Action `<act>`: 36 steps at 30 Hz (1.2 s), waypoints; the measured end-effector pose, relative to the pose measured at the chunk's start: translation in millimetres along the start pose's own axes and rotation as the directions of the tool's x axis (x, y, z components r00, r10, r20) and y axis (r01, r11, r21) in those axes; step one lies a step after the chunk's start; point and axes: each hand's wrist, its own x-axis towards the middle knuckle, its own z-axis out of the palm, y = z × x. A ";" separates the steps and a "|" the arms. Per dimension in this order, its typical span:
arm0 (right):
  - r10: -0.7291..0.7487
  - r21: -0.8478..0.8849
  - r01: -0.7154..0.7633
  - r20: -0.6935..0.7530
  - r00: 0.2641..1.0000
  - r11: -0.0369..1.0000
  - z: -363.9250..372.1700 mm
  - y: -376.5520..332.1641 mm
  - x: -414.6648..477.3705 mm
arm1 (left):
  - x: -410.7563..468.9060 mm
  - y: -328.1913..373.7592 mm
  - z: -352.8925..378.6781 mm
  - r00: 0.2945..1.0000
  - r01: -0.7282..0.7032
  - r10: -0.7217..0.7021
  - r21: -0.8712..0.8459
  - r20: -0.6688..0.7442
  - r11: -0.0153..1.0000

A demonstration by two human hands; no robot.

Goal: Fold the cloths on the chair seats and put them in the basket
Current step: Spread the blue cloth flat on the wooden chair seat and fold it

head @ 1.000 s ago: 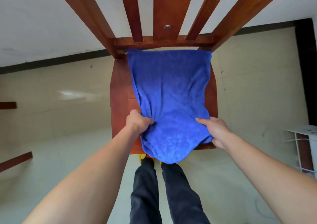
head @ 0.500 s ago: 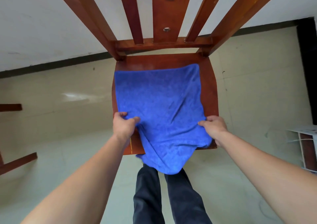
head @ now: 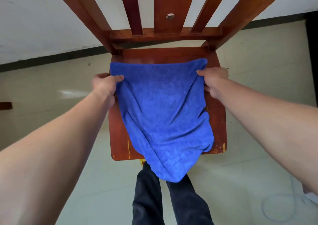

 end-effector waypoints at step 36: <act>0.218 -0.244 -0.190 0.092 0.972 0.951 -101.4 153.1 -106.2 | -116.8 -143.8 -52.7 0.978 0.139 -0.182 0.339 0.099 0.931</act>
